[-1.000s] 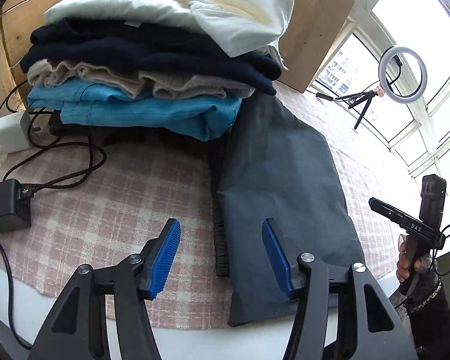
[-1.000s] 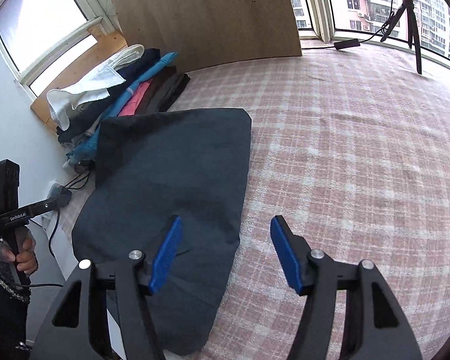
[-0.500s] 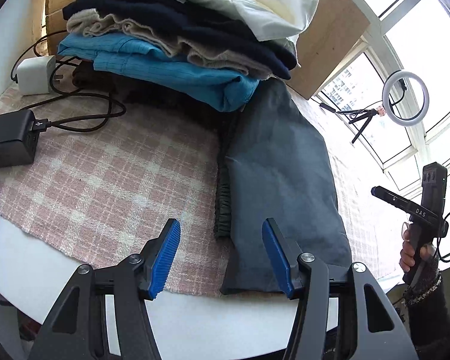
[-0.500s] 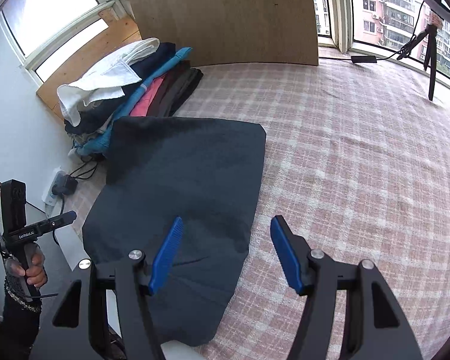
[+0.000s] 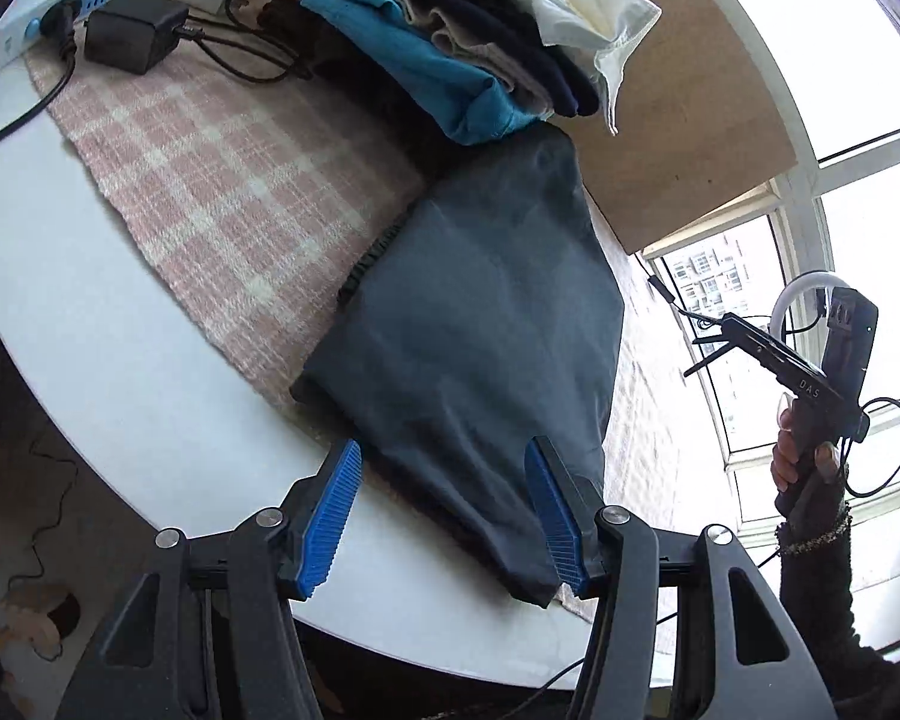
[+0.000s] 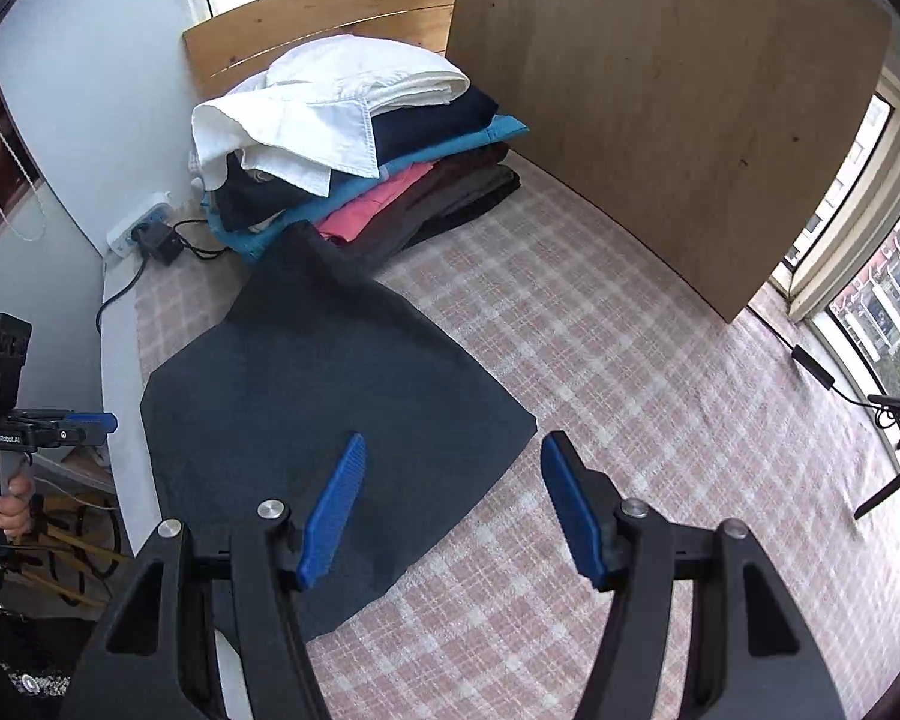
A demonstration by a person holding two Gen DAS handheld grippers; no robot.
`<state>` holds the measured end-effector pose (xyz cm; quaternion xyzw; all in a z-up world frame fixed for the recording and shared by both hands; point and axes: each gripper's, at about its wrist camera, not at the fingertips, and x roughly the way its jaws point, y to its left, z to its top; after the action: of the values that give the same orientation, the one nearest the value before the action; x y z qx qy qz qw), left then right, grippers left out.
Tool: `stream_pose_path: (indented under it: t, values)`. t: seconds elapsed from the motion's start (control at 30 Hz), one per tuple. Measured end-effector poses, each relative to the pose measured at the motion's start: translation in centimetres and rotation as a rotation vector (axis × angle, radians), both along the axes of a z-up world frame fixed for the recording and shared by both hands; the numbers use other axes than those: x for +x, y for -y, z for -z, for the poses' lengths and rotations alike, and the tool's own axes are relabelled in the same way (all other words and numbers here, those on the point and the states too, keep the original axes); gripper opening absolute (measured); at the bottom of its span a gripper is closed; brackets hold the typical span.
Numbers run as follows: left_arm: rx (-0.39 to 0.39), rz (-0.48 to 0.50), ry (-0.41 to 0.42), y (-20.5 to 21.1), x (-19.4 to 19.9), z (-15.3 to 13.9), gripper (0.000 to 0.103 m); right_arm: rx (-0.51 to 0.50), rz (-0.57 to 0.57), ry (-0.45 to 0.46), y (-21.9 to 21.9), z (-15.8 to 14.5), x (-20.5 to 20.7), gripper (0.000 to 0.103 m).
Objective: Fold clothes
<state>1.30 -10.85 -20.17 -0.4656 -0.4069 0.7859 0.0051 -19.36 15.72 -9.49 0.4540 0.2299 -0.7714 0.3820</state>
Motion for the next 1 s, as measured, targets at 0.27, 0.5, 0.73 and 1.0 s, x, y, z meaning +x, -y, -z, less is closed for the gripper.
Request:
stream_pose_path:
  t: [0.27,0.5,0.73,1.0]
  values:
    - [0.002,-0.227,0.111,-3.3,-0.9,2.6,0.054,0.065,-0.311,0.109,6.2,4.6,-4.6,0.061]
    - [-0.002,-0.349,0.140,-2.5,-1.8,3.4,0.055,0.114,-0.501,0.186,12.8,8.7,-6.8,0.061]
    - [-0.019,-0.406,0.149,-2.2,-2.4,3.6,0.055,0.147,-0.634,0.261,16.6,12.2,-7.9,0.061]
    - [-0.063,-0.460,0.162,-2.0,-2.1,3.4,0.055,0.096,-0.705,0.388,17.8,13.6,-8.1,0.061]
